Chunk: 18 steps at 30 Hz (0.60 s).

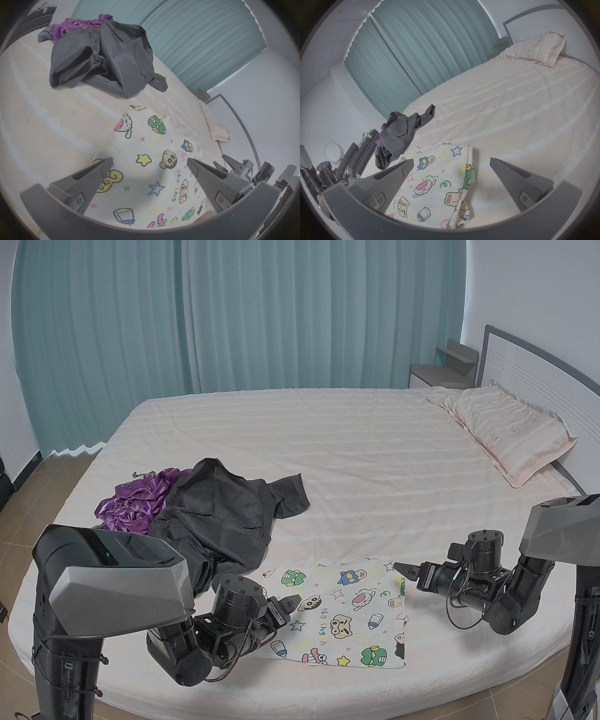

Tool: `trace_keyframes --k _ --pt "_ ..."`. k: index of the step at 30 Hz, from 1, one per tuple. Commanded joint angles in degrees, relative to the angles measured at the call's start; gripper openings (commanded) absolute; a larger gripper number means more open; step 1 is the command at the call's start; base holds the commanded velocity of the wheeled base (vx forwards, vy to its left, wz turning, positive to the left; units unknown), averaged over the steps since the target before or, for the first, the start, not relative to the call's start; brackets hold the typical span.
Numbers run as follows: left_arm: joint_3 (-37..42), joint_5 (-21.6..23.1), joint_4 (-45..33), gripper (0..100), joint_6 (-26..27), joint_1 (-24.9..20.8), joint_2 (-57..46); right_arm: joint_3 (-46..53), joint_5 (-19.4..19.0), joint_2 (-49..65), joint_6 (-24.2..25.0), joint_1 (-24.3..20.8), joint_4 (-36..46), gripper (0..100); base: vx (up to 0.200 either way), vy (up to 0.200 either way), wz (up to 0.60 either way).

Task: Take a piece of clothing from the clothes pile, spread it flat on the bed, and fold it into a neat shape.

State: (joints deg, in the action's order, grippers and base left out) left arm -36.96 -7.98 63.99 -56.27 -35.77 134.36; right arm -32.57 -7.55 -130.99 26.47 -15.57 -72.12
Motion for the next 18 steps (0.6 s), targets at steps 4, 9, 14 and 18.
trace_keyframes --k 4,9,14,18 --pt "3.3 -1.16 0.08 100 -0.24 3.86 -9.91 6.38 0.16 9.61 0.08 0.98 -0.39 100 0.0 0.0 0.0" --pt "7.25 -1.16 -0.18 100 1.87 9.22 -22.3 15.79 1.31 18.05 0.87 0.98 -6.19 100 0.0 0.0 0.0" --pt "14.55 -1.68 -0.44 100 10.3 14.06 -37.25 27.83 1.48 27.54 0.34 1.07 -15.33 100 0.0 0.0 0.0" --pt "19.56 -5.02 -0.71 100 13.64 15.46 -48.41 32.57 1.92 36.68 0.08 1.15 -17.09 100 0.0 0.0 0.0"
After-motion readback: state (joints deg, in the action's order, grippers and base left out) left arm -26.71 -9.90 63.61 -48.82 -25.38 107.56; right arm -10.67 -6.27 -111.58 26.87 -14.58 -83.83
